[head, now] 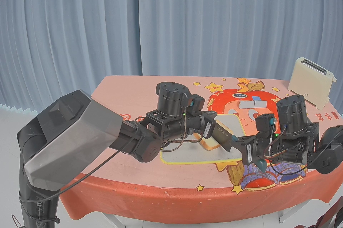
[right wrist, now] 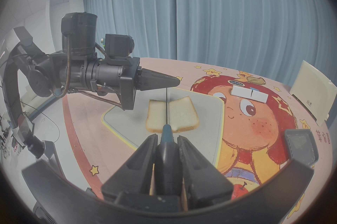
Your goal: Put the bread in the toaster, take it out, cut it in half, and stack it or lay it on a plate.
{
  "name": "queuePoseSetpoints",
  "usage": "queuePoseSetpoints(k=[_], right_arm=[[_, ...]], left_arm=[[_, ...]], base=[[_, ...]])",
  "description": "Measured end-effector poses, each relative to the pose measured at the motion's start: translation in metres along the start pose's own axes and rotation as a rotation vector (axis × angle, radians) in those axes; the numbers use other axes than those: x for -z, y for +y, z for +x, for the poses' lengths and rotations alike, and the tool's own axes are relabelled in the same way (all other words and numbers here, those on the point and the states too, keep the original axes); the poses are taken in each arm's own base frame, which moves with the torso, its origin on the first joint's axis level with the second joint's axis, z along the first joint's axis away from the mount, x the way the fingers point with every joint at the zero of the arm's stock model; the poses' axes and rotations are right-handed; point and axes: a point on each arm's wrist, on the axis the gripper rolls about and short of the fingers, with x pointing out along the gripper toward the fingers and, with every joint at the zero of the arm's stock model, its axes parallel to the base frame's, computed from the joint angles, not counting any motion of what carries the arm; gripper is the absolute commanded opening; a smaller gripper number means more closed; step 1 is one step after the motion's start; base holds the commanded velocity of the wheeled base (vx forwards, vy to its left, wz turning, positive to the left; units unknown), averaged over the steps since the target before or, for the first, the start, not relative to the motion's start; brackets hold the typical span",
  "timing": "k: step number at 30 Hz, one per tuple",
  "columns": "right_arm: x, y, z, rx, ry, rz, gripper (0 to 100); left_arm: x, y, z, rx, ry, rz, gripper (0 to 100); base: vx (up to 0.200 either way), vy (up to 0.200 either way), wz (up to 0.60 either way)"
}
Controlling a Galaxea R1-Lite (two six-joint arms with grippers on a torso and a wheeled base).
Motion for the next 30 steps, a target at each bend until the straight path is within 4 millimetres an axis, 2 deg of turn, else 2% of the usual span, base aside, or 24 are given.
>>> queuePoseSetpoints(k=[18, 30], right_arm=[[0.0069, -0.0005, 0.0042, 0.004, 0.035, -0.004, 0], [0.0024, -0.0002, 0.0026, 0.002, 0.012, -0.002, 0]], left_arm=[[0.0008, 0.0005, 0.0004, -0.002, 0.003, -0.001, 0], [0.0036, 0.0012, 0.0001, -0.003, 0.008, -0.002, 0]], base=[[0.0, 0.0, 0.0], [0.0, 0.0, 0.0]])
